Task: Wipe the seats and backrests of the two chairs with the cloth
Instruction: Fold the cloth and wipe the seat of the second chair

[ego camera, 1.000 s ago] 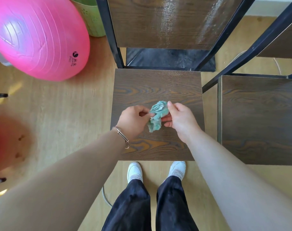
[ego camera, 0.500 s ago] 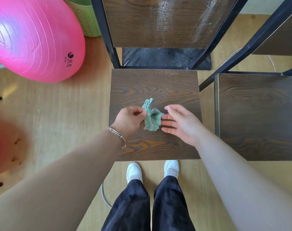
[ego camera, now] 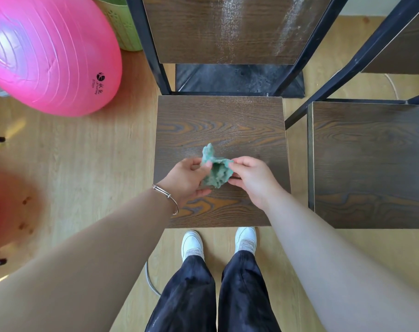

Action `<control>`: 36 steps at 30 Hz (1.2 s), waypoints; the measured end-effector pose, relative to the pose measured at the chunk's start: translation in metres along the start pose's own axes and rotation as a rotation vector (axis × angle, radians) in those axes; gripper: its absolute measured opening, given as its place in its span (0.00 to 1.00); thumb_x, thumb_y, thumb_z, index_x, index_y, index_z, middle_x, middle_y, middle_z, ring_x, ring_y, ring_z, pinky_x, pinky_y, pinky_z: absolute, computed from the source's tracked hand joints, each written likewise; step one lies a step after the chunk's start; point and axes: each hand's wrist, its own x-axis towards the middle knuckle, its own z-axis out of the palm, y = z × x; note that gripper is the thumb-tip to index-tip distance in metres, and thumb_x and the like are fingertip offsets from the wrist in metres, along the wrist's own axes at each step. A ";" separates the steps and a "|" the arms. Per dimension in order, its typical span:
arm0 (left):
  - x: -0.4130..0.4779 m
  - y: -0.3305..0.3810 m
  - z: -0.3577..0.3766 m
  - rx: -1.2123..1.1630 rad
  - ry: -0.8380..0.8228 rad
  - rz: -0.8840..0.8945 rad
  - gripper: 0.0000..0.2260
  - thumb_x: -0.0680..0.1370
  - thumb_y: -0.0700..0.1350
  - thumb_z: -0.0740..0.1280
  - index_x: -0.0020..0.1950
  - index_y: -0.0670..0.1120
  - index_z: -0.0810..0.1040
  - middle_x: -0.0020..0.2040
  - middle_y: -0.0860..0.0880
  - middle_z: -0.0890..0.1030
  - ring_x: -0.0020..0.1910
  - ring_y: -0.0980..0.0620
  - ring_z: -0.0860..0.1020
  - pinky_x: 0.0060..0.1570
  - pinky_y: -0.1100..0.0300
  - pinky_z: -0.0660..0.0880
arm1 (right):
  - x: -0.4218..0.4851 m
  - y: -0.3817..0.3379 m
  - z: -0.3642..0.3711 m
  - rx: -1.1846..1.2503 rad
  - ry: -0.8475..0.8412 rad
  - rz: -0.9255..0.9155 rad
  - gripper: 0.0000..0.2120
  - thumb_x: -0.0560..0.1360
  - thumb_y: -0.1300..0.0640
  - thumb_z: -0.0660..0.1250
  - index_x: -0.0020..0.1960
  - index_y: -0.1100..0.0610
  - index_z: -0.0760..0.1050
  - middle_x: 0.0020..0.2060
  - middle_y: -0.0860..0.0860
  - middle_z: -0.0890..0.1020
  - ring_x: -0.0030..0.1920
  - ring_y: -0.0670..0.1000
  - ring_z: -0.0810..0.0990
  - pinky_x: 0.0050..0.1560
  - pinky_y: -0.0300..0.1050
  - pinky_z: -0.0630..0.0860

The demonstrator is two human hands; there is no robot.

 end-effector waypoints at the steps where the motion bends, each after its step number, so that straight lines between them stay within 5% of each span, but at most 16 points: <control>1: 0.001 -0.004 0.001 0.031 0.006 0.004 0.13 0.78 0.44 0.69 0.61 0.45 0.75 0.54 0.45 0.80 0.51 0.48 0.82 0.47 0.54 0.81 | -0.001 0.000 0.000 0.078 -0.015 0.012 0.07 0.79 0.62 0.66 0.55 0.64 0.78 0.52 0.60 0.83 0.54 0.57 0.83 0.54 0.53 0.82; 10: 0.005 -0.017 -0.005 0.341 0.322 0.151 0.05 0.76 0.43 0.71 0.50 0.51 0.81 0.44 0.51 0.81 0.37 0.53 0.81 0.42 0.60 0.81 | -0.004 -0.002 -0.022 0.300 0.087 0.031 0.12 0.82 0.62 0.61 0.65 0.63 0.72 0.56 0.61 0.81 0.53 0.58 0.84 0.54 0.56 0.82; 19: 0.003 -0.013 -0.017 0.596 0.427 0.249 0.05 0.76 0.44 0.70 0.49 0.51 0.84 0.38 0.54 0.80 0.38 0.53 0.78 0.39 0.62 0.72 | -0.005 -0.009 -0.046 0.379 0.307 -0.009 0.06 0.82 0.62 0.62 0.53 0.56 0.77 0.55 0.57 0.82 0.55 0.55 0.83 0.54 0.57 0.81; 26: -0.001 -0.005 -0.026 0.795 0.484 0.354 0.06 0.79 0.45 0.66 0.52 0.49 0.82 0.44 0.53 0.81 0.37 0.57 0.75 0.32 0.67 0.67 | -0.004 -0.008 -0.060 -0.074 0.126 -0.103 0.15 0.82 0.63 0.58 0.52 0.50 0.81 0.56 0.53 0.81 0.53 0.52 0.81 0.53 0.49 0.81; 30: 0.001 -0.005 -0.028 0.913 0.466 0.436 0.06 0.80 0.44 0.65 0.53 0.48 0.81 0.48 0.50 0.80 0.45 0.51 0.76 0.43 0.62 0.70 | 0.003 -0.006 -0.067 -0.594 0.221 -0.236 0.14 0.81 0.62 0.59 0.55 0.51 0.82 0.51 0.45 0.81 0.43 0.47 0.78 0.44 0.42 0.75; 33: 0.006 -0.010 -0.025 0.979 0.392 0.392 0.06 0.79 0.43 0.66 0.52 0.47 0.82 0.46 0.51 0.81 0.45 0.52 0.76 0.45 0.61 0.71 | 0.019 0.004 -0.069 -0.963 0.219 -0.200 0.13 0.79 0.61 0.62 0.56 0.54 0.84 0.52 0.49 0.83 0.50 0.53 0.80 0.47 0.41 0.73; 36: 0.012 -0.018 -0.021 1.050 0.336 0.306 0.06 0.78 0.41 0.65 0.48 0.46 0.82 0.45 0.48 0.82 0.46 0.47 0.79 0.47 0.54 0.77 | 0.029 0.012 -0.061 -1.245 0.187 -0.110 0.08 0.77 0.57 0.67 0.47 0.57 0.84 0.45 0.53 0.82 0.45 0.56 0.80 0.43 0.44 0.78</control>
